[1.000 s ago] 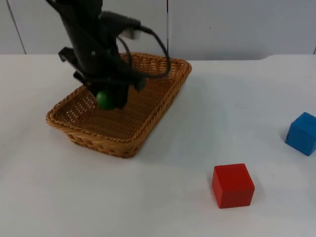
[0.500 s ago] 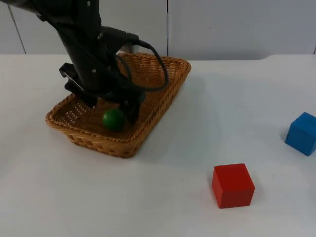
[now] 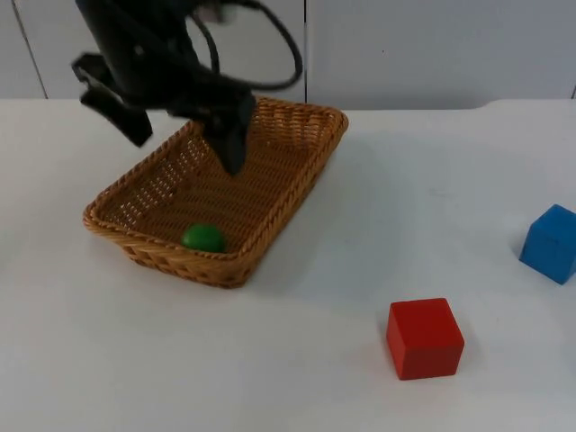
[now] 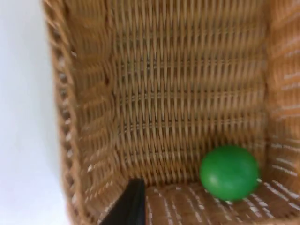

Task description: Place all geometric objects except the red cube into the basket.

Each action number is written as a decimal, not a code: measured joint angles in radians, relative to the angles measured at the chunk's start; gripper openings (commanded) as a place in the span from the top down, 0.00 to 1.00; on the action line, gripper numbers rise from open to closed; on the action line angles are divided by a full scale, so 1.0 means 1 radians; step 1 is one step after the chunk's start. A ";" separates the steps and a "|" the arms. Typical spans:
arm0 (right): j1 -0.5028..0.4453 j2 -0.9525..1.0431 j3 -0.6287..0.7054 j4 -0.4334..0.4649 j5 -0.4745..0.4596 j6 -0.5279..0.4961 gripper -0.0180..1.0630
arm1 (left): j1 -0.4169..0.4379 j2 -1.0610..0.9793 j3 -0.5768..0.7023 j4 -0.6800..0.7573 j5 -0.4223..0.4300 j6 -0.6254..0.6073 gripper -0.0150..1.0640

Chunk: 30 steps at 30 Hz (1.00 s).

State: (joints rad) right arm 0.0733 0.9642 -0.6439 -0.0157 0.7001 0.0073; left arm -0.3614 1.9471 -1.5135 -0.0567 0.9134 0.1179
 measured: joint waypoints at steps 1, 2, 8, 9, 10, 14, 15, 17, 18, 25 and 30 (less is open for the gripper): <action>0.000 0.000 0.000 0.000 0.000 0.000 0.01 | 0.000 -0.033 0.016 0.000 0.002 -0.002 0.01; 0.000 0.000 0.000 0.000 0.000 0.000 0.01 | 0.000 -0.075 0.038 0.000 -0.003 -0.009 0.01; 0.000 0.000 0.000 0.000 0.000 0.000 0.01 | 0.000 -0.226 0.177 0.004 -0.044 -0.055 0.01; 0.000 0.000 0.000 0.000 0.000 0.000 0.01 | 0.000 -0.246 0.202 0.006 -0.044 -0.059 0.01; 0.000 0.000 0.000 0.000 0.000 0.000 0.01 | 0.000 -0.265 0.231 0.009 -0.044 -0.060 0.01; 0.000 0.000 0.000 0.000 0.000 0.000 0.01 | 0.007 -0.302 0.300 0.018 -0.049 -0.081 0.01; 0.000 0.000 0.000 0.000 0.000 0.000 0.01 | 0.017 -0.309 0.321 0.019 -0.056 -0.094 0.01; 0.000 0.000 0.000 0.000 0.000 0.000 0.01 | 0.039 -0.314 0.347 0.019 -0.061 -0.105 0.01; 0.000 0.000 0.000 0.000 0.000 0.000 0.01 | 0.073 -0.316 0.377 0.019 -0.067 -0.110 0.01; 0.000 0.000 0.000 0.002 0.000 0.000 0.01 | 0.194 -0.316 0.471 0.015 -0.067 -0.118 0.01; 0.000 0.000 0.000 0.002 0.000 0.000 0.01 | 0.266 -0.327 0.559 0.001 -0.074 -0.118 0.01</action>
State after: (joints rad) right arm 0.0733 0.9642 -0.6439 -0.0141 0.7001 0.0073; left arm -0.0953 1.6196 -0.9549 -0.0559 0.8398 0.0000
